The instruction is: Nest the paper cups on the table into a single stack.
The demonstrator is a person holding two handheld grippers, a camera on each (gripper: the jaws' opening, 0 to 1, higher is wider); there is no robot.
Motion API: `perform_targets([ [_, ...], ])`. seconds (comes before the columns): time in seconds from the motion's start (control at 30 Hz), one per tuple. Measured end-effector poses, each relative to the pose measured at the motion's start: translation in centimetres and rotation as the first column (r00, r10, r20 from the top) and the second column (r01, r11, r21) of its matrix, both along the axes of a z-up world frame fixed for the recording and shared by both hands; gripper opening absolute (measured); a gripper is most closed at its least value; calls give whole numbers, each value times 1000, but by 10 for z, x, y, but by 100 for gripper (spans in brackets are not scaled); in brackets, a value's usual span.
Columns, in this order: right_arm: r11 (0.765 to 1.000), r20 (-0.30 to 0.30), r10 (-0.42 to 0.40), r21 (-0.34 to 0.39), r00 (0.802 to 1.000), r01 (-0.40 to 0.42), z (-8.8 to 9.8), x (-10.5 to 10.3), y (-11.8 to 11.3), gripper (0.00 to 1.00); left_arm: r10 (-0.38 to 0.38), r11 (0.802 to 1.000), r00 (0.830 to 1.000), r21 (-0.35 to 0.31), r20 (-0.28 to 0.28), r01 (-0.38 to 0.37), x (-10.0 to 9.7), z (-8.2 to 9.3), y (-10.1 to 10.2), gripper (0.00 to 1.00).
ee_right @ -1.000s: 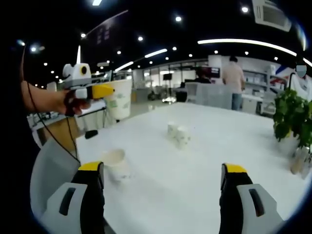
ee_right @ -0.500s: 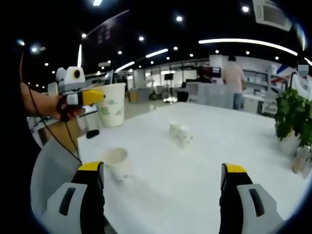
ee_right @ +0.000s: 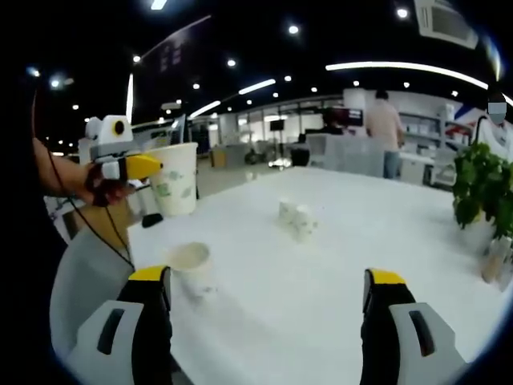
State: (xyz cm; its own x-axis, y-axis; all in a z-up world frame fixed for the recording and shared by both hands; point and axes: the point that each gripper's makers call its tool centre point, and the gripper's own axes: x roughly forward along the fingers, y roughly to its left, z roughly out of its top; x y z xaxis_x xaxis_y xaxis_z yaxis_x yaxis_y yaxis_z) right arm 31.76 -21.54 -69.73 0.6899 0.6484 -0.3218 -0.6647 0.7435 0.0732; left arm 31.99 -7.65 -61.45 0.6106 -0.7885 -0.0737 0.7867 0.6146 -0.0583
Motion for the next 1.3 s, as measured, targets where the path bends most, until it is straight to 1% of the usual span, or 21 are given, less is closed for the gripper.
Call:
perform_targets([
  [0.2, 1000, -1, 0, 1, 1000, 0, 0, 1, 0, 98, 1, 1000, 1000, -2, -7, -1, 0, -4, 0, 38],
  [0.37, 1000, -3, 3, 0, 1000, -3, 0, 0, 1, 98, -4, 1000, 1000, 8, -9, 4, -1, -12, -1, 38],
  [0.43, 1000, -4, 3, 0, 1000, -3, 0, -1, 1, 98, 0, 1000, 1000, 2, 3, 0, -1, -14, 0, 38],
  [0.57, 1000, -9, 4, -4, 1000, -4, -2, -2, 0, 98, -5, 1000, 1000, -1, 10, 5, -1, -19, -1, 38],
  [0.7, 1000, -9, 4, -7, 1000, -4, -3, -2, -1, 98, -10, 1000, 1000, 12, 17, 9, -1, -26, -3, 39],
  [0.77, 1000, -10, 3, -5, 1000, -3, -2, -2, -1, 98, -14, 1000, 1000, 12, 8, 14, 0, -30, -3, 39],
  [0.83, 1000, -11, 4, -8, 1000, -4, -3, -3, -2, 98, -7, 1000, 1000, 21, 13, 6, 2, -34, -2, 40],
  [0.9, 1000, -10, 5, -9, 1000, -5, -2, -3, -2, 98, -13, 1000, 1000, 12, -2, 13, 2, -37, -2, 40],
  [1.03, 1000, -9, 2, -7, 1000, -2, -2, -3, -2, 98, -14, 1000, 1000, 21, -14, 14, 2, -46, -2, 39],
  [1.1, 1000, -10, 1, -8, 1000, -1, -3, -4, -2, 98, -19, 999, 1000, 37, -22, 20, 1, -55, -2, 39],
  [1.3, 1000, -13, -3, -8, 1000, 3, -3, -6, -2, 98, -15, 998, 999, 54, -45, 18, -1, -68, -2, 39],
])
